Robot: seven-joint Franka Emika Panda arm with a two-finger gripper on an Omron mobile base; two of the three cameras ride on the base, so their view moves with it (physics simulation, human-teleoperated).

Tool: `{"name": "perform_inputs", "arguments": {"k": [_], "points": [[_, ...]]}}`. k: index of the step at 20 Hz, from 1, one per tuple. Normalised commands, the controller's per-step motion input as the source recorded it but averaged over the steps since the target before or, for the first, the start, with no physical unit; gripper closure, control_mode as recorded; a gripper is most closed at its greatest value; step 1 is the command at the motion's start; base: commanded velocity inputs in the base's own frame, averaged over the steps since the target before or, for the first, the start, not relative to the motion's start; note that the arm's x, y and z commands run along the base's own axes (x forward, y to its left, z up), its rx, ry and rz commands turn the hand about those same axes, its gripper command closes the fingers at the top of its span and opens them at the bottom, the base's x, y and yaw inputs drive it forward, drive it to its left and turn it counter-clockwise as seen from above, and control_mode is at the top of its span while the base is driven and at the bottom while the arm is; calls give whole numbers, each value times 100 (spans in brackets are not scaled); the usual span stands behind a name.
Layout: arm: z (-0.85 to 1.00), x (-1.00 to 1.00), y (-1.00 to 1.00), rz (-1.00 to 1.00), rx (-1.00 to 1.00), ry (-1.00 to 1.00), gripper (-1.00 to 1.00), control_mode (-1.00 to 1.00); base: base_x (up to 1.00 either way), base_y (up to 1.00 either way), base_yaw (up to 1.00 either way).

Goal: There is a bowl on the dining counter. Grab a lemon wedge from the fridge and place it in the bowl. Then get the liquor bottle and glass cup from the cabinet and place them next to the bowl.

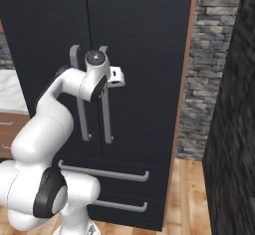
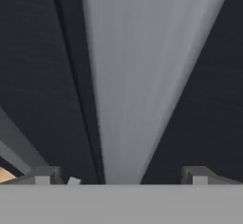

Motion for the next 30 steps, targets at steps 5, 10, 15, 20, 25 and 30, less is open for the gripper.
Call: {"name": "perform_inputs", "arguments": {"k": [5, 10, 15, 20, 25, 30], "points": [[-1, 30, 1, 0, 1, 0, -100, -100, 0, 0, 0], [-9, 26, 0, 0, 0, 0, -100, -100, 0, 0, 0], [-13, 33, 1, 0, 0, 0, -100, -100, 0, 0, 0], [-20, 48, 9, 0, 0, 0, -100, -100, 0, 0, 0], [-20, 50, 13, 0, 0, 0, -100, -100, 0, 0, 0], [-19, 45, 16, 0, 0, 6, 100, -100, 0, 0, 0]]}}
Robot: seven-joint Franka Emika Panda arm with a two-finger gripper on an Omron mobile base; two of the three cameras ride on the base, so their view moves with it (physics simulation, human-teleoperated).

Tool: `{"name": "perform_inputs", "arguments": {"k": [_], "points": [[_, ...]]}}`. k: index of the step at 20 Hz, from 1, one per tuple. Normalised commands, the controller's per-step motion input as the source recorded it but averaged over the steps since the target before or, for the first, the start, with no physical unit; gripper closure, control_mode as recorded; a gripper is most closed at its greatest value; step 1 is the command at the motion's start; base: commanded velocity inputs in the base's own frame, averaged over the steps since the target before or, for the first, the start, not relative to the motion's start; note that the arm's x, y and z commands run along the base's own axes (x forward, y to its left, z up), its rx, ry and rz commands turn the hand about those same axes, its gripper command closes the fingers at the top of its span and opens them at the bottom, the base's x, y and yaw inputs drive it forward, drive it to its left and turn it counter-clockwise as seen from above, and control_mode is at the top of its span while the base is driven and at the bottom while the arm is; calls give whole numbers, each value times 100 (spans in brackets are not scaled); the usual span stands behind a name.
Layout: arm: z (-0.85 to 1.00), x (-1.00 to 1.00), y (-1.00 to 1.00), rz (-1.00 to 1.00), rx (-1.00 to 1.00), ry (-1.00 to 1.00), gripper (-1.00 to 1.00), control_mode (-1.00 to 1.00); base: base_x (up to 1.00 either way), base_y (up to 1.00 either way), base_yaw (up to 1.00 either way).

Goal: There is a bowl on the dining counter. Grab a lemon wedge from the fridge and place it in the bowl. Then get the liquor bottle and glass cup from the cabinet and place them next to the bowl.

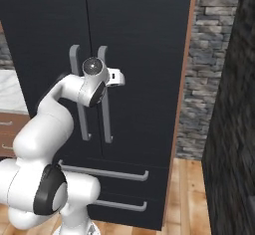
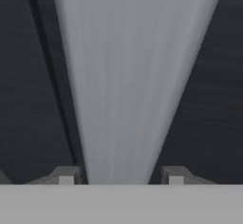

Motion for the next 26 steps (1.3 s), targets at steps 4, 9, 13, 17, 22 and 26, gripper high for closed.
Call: {"name": "perform_inputs", "arguments": {"k": [4, 9, 13, 17, 22, 26], "points": [[-12, 5, 3, 0, 0, 10, 100, -100, 0, 0, 0], [-10, -37, -11, 0, 0, 0, 100, -100, 0, 0, 0], [-3, -93, -36, 0, 0, -7, 100, -100, 0, 0, 0], [0, -100, -47, 0, 0, -14, 100, -100, 0, 0, 0], [1, -100, -59, 0, 0, -7, 100, -100, 0, 0, 0], [14, -100, -68, 0, 0, 0, 100, -100, 0, 0, 0]]}}
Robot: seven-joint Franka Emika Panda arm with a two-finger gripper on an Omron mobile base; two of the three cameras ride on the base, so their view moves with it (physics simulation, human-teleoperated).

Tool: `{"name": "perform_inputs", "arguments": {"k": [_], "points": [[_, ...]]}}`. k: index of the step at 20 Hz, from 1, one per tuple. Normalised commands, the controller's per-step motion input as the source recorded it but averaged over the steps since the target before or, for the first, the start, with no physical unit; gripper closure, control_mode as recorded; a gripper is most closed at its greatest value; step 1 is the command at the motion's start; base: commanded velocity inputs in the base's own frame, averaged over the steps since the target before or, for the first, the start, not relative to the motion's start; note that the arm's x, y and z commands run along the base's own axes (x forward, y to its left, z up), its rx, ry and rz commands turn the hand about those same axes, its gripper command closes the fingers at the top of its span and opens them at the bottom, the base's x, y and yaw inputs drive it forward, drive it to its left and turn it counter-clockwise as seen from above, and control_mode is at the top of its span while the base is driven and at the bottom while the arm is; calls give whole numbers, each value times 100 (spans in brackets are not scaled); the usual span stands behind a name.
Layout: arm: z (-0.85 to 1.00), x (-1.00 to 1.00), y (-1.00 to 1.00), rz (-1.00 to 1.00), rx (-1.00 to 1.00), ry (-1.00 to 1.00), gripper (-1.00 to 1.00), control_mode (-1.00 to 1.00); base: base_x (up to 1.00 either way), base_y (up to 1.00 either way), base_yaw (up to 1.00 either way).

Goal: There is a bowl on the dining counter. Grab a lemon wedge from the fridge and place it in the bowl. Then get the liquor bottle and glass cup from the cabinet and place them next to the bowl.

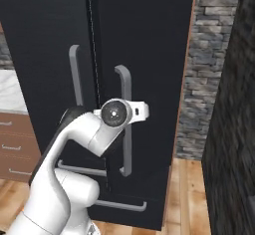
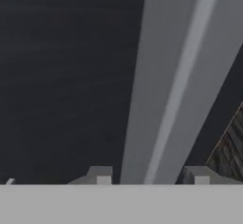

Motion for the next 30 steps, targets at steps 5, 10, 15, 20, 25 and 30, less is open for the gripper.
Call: {"name": "perform_inputs", "arguments": {"k": [5, 10, 15, 20, 25, 30], "points": [[12, -82, -49, 0, 0, 3, -100, -100, 0, 0, 0], [12, -66, 0, 0, -4, 0, -100, -100, 0, 0, 0], [2, -84, 38, 5, -21, -3, -100, -100, 0, 0, 0], [14, -88, 68, 5, -29, 0, -100, -100, 0, 0, 0], [38, -89, 21, 0, -26, -7, -100, -100, 0, 0, 0], [32, -77, -30, -2, -14, -3, -100, -100, 0, 0, 0]]}}
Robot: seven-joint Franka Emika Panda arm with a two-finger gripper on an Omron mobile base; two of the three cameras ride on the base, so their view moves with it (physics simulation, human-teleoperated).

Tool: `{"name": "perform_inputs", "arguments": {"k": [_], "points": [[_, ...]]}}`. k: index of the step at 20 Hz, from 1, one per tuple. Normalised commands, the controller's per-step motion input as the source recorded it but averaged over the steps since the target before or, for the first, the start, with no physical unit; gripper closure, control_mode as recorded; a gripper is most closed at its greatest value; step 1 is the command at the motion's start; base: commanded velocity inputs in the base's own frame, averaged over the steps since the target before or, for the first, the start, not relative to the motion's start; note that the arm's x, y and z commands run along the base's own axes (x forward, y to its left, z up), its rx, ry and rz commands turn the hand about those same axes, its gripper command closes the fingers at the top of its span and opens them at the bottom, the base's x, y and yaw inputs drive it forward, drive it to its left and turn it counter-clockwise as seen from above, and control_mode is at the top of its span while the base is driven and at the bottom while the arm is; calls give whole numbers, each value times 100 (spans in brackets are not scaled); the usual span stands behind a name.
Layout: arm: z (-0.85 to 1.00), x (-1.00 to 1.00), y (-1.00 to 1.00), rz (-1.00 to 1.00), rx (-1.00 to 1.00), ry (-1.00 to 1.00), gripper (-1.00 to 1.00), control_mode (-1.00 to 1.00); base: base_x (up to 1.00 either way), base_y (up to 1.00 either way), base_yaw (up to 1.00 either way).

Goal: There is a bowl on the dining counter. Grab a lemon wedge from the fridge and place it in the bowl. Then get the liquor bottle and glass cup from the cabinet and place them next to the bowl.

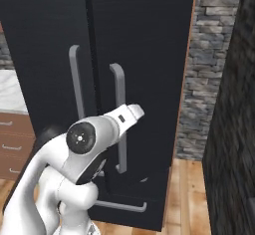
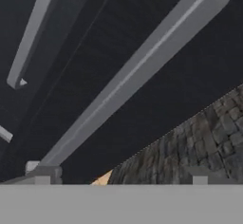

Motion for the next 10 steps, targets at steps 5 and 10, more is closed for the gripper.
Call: {"name": "perform_inputs", "arguments": {"k": [5, 10], "points": [[50, -84, -14, -12, -7, 0, -100, -100, 0, 0, 0], [75, -70, 24, -14, -11, 10, -100, -100, 0, 0, 0]]}}
